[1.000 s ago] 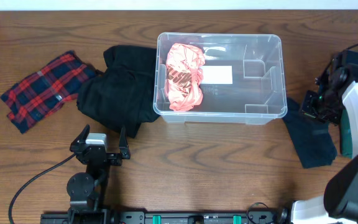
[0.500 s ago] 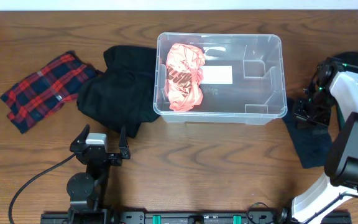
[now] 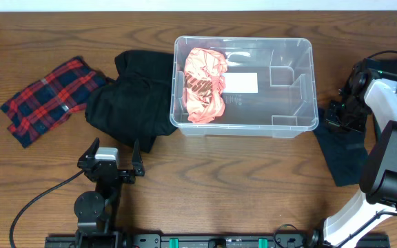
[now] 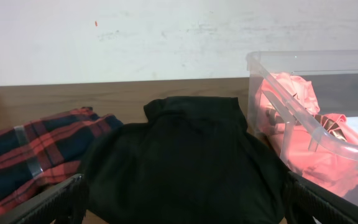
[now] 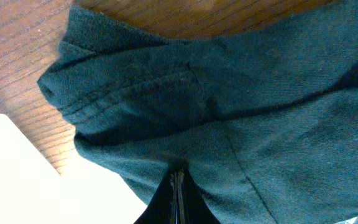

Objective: Pack container

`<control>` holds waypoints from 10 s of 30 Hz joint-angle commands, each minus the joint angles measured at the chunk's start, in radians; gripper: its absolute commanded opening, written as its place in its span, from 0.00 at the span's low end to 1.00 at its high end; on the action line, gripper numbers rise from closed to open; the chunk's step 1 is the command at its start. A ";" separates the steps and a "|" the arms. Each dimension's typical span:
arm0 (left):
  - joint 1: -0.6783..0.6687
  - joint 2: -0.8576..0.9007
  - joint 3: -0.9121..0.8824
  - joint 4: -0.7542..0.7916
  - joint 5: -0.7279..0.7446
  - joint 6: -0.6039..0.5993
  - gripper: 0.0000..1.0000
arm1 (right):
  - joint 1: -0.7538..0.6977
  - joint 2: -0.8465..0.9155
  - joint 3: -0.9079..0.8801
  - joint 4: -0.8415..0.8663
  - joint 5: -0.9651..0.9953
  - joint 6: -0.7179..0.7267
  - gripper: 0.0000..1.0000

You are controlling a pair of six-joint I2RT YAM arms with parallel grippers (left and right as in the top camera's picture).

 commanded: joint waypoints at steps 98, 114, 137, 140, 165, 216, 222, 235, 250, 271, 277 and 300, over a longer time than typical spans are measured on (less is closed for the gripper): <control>0.003 0.000 -0.026 -0.018 0.002 -0.009 0.98 | -0.312 -0.247 -0.407 0.460 -0.262 -0.105 0.99; 0.003 0.000 -0.026 -0.018 0.002 -0.009 0.98 | -0.311 -0.247 -0.494 0.585 -0.248 -0.111 0.71; 0.003 0.000 -0.026 -0.018 0.002 -0.009 0.98 | -0.311 -0.372 -0.408 0.555 -0.335 -0.110 0.08; 0.003 0.000 -0.026 -0.018 0.002 -0.009 0.98 | -0.310 -0.456 -0.352 0.547 -0.400 -0.084 0.05; 0.003 0.000 -0.026 -0.018 0.002 -0.009 0.98 | 0.330 -0.622 -0.077 0.417 -0.416 -0.559 0.01; 0.003 0.000 -0.026 -0.018 0.002 -0.009 0.98 | 0.589 -0.092 -0.077 0.334 -0.465 -1.102 0.01; 0.003 0.000 -0.026 -0.018 0.002 -0.009 0.98 | 0.589 -0.095 -0.074 0.331 -0.473 -1.085 0.01; 0.003 0.000 -0.026 -0.018 0.002 -0.009 0.98 | 0.587 -0.095 -0.013 0.336 -0.476 -1.045 0.01; 0.003 0.000 -0.026 -0.018 0.002 -0.009 0.98 | 0.588 -0.090 -0.013 0.330 -0.476 -1.045 0.09; 0.003 0.000 -0.026 -0.018 0.002 -0.009 0.98 | 0.588 -0.095 0.140 0.369 -0.396 -0.713 0.53; 0.003 0.000 -0.026 -0.018 0.002 -0.009 0.98 | 0.552 -0.131 0.216 0.328 -0.367 -0.385 0.44; 0.003 0.000 -0.026 -0.018 0.002 -0.009 0.98 | -0.213 -0.320 0.174 -0.017 -0.075 -0.057 0.01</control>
